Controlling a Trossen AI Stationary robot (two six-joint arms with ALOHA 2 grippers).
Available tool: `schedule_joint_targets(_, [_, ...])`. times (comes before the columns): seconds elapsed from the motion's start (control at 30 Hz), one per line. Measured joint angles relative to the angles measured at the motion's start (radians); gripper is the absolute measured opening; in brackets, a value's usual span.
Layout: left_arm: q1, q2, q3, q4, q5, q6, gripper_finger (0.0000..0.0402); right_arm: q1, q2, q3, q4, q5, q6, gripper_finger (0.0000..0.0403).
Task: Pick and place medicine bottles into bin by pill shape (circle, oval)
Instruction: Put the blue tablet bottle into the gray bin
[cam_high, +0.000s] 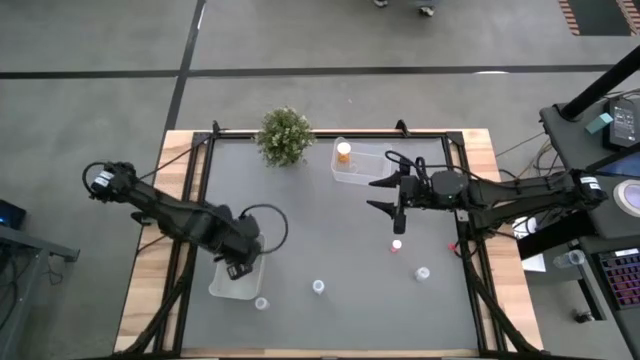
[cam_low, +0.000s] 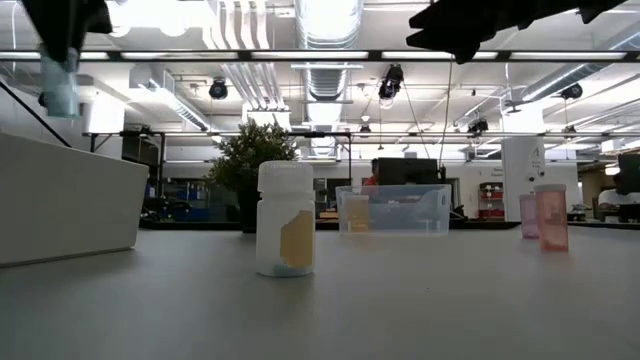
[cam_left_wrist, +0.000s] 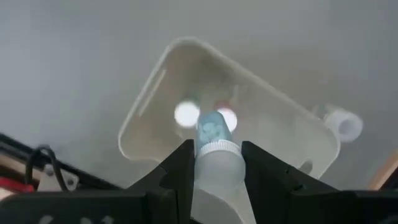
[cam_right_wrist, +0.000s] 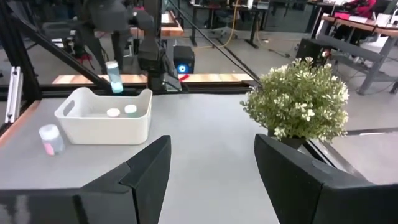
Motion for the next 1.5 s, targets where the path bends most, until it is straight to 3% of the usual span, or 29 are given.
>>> schedule_joint_targets(0.4, [-0.076,-0.007,-0.139,0.011,0.056,-0.074,0.0098,0.000,0.009,0.000,0.009,0.000,0.005,0.0224])
schedule_joint_targets(0.87, [-0.074,-0.015,-0.404,0.281,0.094,-0.044,0.0098,0.000,0.020,-0.001,0.009,0.000,0.003,0.0224])
schedule_joint_targets(1.5, [-0.072,-0.015,-0.456,0.312,0.079,-0.047,0.0125,0.000,0.020,0.000,0.009,0.000,-0.004,0.0224])
